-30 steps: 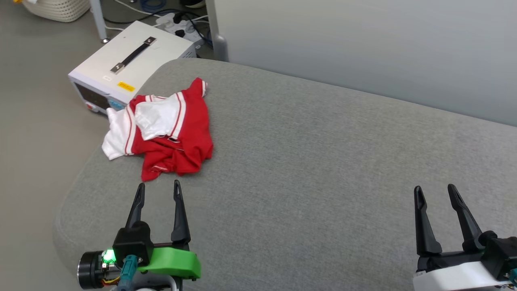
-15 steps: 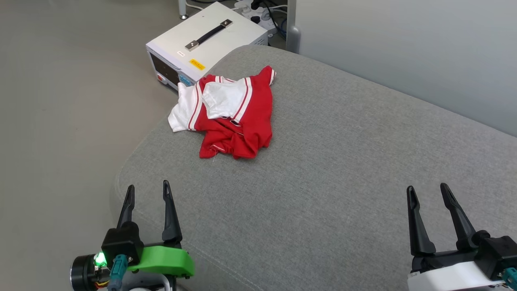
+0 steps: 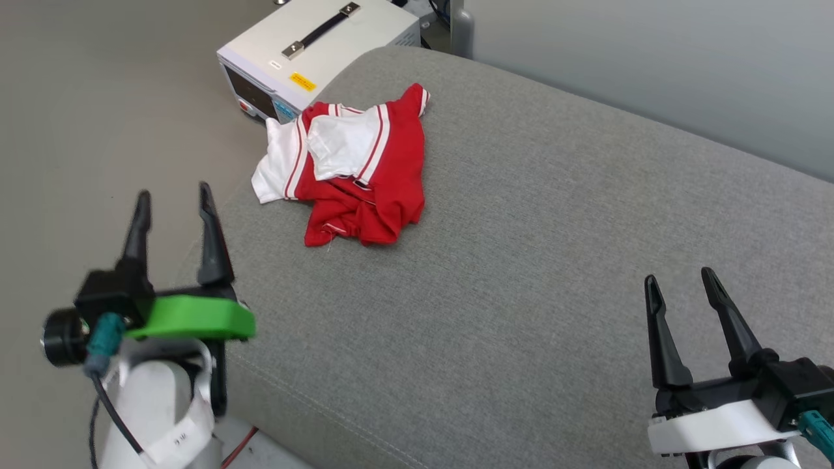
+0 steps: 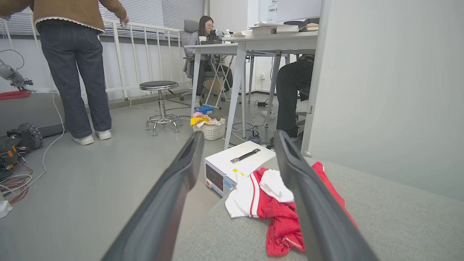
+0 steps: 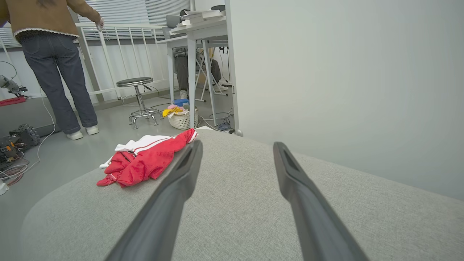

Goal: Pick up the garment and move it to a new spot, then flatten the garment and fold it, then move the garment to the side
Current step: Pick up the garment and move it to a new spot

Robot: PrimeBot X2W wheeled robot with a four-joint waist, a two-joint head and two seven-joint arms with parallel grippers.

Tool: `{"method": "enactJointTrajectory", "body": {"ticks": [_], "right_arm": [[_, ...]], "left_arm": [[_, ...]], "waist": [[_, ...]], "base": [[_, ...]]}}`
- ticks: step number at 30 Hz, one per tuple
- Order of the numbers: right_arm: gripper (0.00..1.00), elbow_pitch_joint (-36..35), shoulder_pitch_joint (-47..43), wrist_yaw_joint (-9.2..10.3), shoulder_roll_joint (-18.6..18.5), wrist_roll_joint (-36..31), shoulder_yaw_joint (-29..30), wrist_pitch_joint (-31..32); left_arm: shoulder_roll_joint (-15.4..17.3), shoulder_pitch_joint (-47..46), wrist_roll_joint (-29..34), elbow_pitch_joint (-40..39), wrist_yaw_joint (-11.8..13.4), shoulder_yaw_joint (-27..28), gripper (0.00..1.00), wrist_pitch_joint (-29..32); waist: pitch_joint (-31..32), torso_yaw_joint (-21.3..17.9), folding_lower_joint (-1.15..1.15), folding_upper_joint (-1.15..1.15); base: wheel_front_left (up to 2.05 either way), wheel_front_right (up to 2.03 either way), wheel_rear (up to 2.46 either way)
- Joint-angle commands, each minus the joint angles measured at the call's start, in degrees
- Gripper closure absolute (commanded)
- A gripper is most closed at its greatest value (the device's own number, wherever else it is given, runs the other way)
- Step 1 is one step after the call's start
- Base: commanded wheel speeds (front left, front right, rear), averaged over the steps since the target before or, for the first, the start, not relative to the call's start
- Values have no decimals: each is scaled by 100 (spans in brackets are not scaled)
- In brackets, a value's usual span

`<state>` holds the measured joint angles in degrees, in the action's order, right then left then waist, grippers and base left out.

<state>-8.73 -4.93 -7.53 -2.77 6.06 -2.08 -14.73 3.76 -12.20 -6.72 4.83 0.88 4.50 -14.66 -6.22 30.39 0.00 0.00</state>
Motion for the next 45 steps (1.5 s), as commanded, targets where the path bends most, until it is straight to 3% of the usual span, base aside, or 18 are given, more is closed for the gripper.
{"method": "enactJointTrajectory", "body": {"ticks": [1, 8, 14, 16, 20, 26, 32, 39, 45], "right_arm": [[0, -51, 144, 4, -10, -72, 5, -27], [0, -267, 549, 4, -10, -388, -34, -27], [0, -476, 920, 4, -49, -522, -47, -27], [0, -543, 1022, 4, -83, -543, -60, -27], [0, -677, 1215, 4, -151, -587, -82, -27], [0, -802, 1394, 4, -229, -621, -98, -27], [0, -916, 1535, 4, -267, -655, -123, -27], [0, -978, 1601, 4, -307, -682, -115, -27], [0, -1004, 1699, 4, -341, -685, -127, -27]], "left_arm": [[79, -329, -71, 80, -134, 154, 0, -34], [341, -1753, -342, 599, -594, 896, 0, -34], [1001, -2847, -602, 1422, -798, 915, 0, -30], [1242, -3214, -806, 1868, -822, 765, 0, 205], [1761, -3922, -1533, 2435, -834, 51, 0, 1269], [2261, -4563, -2859, 2728, -836, -828, 0, 3008], [2694, -4800, -3650, 2872, -836, -1664, 0, 4675], [2940, -4812, -3860, 3201, -837, -2343, 0, 5549], [2768, -4696, -3795, 3800, -837, -2822, 0, 5769]], "waist": [[-333, -295, 0, 0], [-1126, -784, 0, 0], [-1741, -1085, 0, 0], [-1904, -1142, 0, 0], [-2191, -1234, 0, 0], [-2441, -1341, 0, 0], [-2634, -1485, 0, 0], [-2882, -1582, 0, 0], [-3101, -1642, 0, 0]], "base": [[0, 0, 0], [0, 0, 0], [0, 0, 0], [0, 0, 0], [0, 0, 0], [0, 0, 0], [0, 0, 0], [0, 0, 0], [0, 0, 0]]}}
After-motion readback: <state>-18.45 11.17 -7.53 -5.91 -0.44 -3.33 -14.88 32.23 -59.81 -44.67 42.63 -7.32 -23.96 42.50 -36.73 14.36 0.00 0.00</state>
